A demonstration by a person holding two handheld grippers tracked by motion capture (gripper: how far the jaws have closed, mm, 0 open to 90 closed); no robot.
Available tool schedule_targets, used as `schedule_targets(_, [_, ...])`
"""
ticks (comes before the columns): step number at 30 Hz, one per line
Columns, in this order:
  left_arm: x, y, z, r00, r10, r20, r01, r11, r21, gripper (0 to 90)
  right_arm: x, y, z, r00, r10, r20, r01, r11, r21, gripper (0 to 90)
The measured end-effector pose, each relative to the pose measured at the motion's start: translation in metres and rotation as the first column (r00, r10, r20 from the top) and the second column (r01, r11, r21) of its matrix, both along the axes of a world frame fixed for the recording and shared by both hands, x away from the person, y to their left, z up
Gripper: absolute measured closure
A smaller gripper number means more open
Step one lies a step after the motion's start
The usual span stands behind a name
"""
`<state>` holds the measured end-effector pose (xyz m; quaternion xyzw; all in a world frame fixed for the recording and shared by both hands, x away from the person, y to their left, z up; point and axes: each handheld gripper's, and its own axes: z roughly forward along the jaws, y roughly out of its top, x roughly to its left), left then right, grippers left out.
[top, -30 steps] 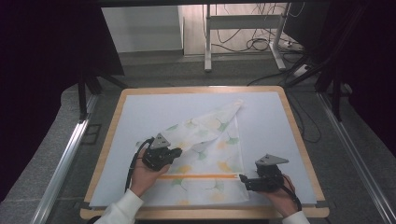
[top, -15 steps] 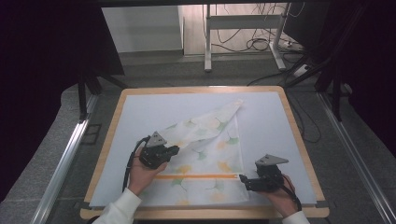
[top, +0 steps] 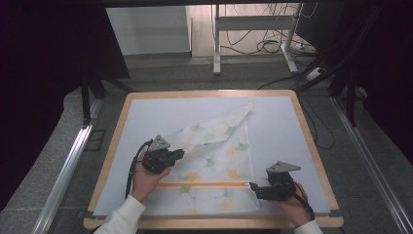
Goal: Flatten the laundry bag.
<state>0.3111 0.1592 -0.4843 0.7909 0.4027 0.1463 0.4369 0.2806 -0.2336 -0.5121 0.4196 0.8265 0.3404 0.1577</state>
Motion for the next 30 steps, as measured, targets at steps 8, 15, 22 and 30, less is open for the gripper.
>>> schedule_targets(8, [0.005,0.005,-0.001,0.9999,0.012,-0.009,-0.012,0.9998,-0.014,87.2,0.000,0.000,0.000,1.0000,0.002,-0.003,-0.002,1.000,-0.002,19.1])
schedule_targets(15, [0.006,0.010,0.000,0.9997,0.023,-0.011,-0.023,0.9994,-0.024,87.2,0.000,0.000,-0.001,1.0000,0.003,-0.004,-0.003,1.000,-0.004,19.1])
schedule_targets(22, [0.008,0.013,-0.001,0.9993,0.035,-0.011,-0.036,0.9990,-0.026,87.2,0.000,0.000,-0.001,1.0000,0.004,-0.008,-0.004,1.000,-0.007,19.1])
schedule_targets(30, [0.013,0.022,0.005,0.9986,0.052,-0.004,-0.052,0.9980,-0.037,87.2,0.000,0.001,-0.002,0.9999,0.004,-0.012,-0.004,1.000,-0.010,19.1])
